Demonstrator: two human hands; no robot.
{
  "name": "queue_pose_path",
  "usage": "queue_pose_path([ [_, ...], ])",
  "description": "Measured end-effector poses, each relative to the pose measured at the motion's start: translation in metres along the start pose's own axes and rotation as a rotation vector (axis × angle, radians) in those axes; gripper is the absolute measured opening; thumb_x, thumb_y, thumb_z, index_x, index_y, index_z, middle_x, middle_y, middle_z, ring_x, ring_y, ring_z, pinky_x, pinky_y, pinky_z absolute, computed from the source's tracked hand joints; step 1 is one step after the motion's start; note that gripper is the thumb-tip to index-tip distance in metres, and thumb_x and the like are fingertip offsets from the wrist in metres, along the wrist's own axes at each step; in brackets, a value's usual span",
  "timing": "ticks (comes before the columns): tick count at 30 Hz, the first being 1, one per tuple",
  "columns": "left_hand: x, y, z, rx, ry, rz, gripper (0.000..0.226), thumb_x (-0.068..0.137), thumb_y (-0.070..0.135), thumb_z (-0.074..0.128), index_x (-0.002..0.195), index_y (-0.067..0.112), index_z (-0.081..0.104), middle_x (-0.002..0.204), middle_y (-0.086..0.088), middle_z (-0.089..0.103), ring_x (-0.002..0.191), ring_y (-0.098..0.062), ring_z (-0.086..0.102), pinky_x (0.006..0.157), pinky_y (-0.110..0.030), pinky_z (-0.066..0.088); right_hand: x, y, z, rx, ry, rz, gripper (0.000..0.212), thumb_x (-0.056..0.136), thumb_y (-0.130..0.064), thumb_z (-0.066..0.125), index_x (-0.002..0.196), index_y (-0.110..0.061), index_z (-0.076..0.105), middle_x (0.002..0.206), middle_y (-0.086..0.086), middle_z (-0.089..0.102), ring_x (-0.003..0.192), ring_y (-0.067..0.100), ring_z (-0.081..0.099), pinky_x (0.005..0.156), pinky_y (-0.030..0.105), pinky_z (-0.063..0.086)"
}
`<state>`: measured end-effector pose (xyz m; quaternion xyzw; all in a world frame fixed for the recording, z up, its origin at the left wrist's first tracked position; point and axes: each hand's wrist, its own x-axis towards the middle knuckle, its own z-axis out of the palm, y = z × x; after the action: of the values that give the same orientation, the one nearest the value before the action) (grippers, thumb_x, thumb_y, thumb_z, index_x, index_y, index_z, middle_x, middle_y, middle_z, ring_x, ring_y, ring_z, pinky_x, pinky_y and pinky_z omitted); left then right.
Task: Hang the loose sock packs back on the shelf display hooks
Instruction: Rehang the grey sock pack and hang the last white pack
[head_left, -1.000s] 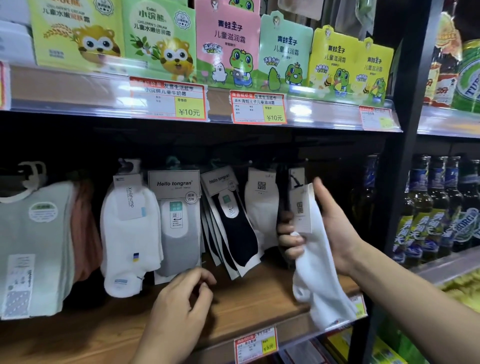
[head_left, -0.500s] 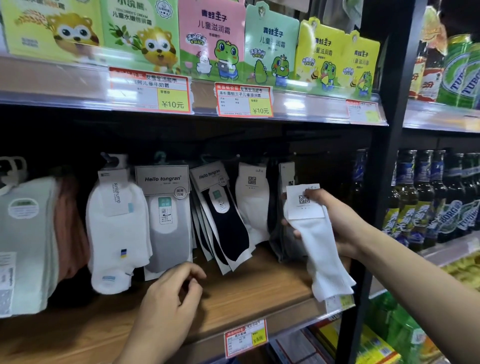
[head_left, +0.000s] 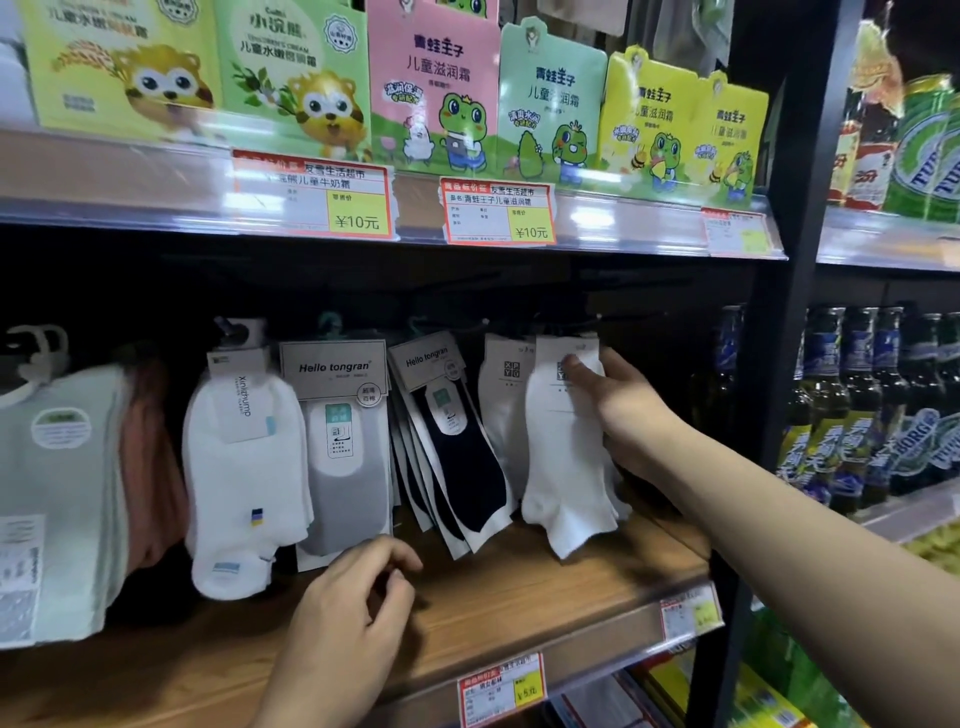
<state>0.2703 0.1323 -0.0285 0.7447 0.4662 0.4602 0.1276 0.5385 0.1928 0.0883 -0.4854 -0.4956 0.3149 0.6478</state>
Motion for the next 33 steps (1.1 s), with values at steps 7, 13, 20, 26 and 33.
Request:
queue_pose_path([
  [7,0.0,-0.002,0.002,-0.011,0.015,-0.004,0.024,0.085,0.013,0.061,0.077,0.035,0.061,0.091,0.031,0.062,0.075,-0.008,0.058,0.065,-0.018,0.043,0.032,0.003,0.017,-0.079,-0.037,0.063,0.038,0.097,-0.026,0.056,0.135,-0.021,0.057,0.119,0.008,0.072,0.107,0.031,0.07,0.1,0.053,0.052],
  [13,0.0,-0.007,0.003,-0.013,0.021,-0.001,0.023,0.084,0.017,0.061,0.078,0.039,0.06,0.085,0.022,0.063,0.074,-0.009,0.057,0.063,-0.019,0.043,0.04,0.002,0.018,-0.049,-0.083,0.042,0.035,0.098,-0.019,0.059,0.133,-0.016,0.06,0.121,0.009,0.072,0.112,0.029,0.068,0.104,0.049,0.05],
  [20,0.0,-0.006,0.002,0.002,0.032,0.016,0.023,0.083,0.018,0.061,0.081,0.041,0.059,0.091,0.025,0.062,0.066,-0.013,0.057,0.063,-0.026,0.048,0.041,0.008,0.019,-0.132,-0.148,0.006,0.064,0.087,-0.032,0.067,0.147,-0.02,0.049,0.136,0.007,0.065,0.123,0.027,0.062,0.111,0.048,0.044],
  [26,0.002,-0.006,0.002,0.007,0.024,0.014,0.021,0.084,0.016,0.061,0.078,0.036,0.06,0.089,0.023,0.062,0.068,-0.013,0.056,0.059,-0.022,0.043,0.03,0.013,0.016,-0.131,-0.182,0.08,0.035,0.095,-0.026,0.065,0.129,-0.017,0.06,0.122,0.004,0.072,0.111,0.024,0.068,0.101,0.047,0.052],
  [33,0.002,-0.005,0.001,0.004,0.035,0.032,0.021,0.084,0.012,0.063,0.076,0.031,0.062,0.087,0.022,0.063,0.064,-0.008,0.053,0.06,-0.017,0.04,0.011,0.051,-0.003,-0.27,-0.224,0.199,0.023,0.097,-0.024,0.063,0.116,-0.011,0.065,0.11,0.012,0.075,0.102,0.03,0.072,0.09,0.047,0.058],
])
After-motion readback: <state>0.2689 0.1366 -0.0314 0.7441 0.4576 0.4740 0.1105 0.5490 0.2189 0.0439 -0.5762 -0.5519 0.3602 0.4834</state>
